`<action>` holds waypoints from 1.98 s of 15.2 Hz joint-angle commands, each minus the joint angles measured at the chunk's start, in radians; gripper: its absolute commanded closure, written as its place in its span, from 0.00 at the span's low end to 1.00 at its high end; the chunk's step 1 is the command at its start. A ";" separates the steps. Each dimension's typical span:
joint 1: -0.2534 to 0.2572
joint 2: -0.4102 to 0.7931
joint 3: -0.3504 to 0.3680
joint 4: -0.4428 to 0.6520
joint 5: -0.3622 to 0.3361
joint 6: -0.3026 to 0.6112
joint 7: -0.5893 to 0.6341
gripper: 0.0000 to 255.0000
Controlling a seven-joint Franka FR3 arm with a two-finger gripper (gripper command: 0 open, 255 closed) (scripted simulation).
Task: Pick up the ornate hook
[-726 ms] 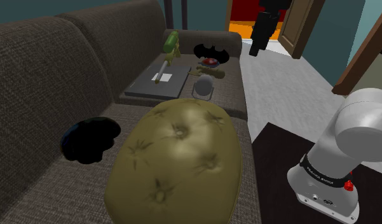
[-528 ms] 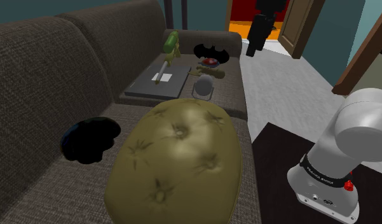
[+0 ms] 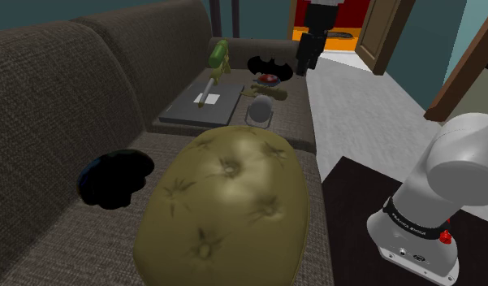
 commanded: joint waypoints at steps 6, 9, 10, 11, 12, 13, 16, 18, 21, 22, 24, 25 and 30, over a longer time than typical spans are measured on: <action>-0.012 0.255 -0.070 0.119 0.003 0.111 -0.109 0.00; -0.018 0.368 -0.096 0.190 0.016 0.142 -0.156 0.00; -0.020 0.407 -0.104 0.217 0.022 0.150 -0.172 0.00; -0.023 0.445 -0.111 0.244 0.029 0.156 -0.188 0.00; -0.026 0.484 -0.118 0.273 0.036 0.162 -0.204 0.00; -0.030 0.523 -0.124 0.303 0.044 0.166 -0.219 0.00; -0.045 0.643 -0.138 0.403 0.070 0.172 -0.264 0.00; -0.058 0.725 -0.143 0.478 0.088 0.169 -0.291 0.00; -0.082 0.850 -0.147 0.603 0.115 0.155 -0.327 0.00; -0.087 0.872 -0.146 0.626 0.120 0.152 -0.333 0.00; -0.087 0.879 -0.145 0.609 0.123 0.175 -0.337 0.00; -0.087 0.883 -0.144 0.601 0.124 0.187 -0.339 0.00; -0.088 0.903 -0.141 0.567 0.132 0.240 -0.348 0.00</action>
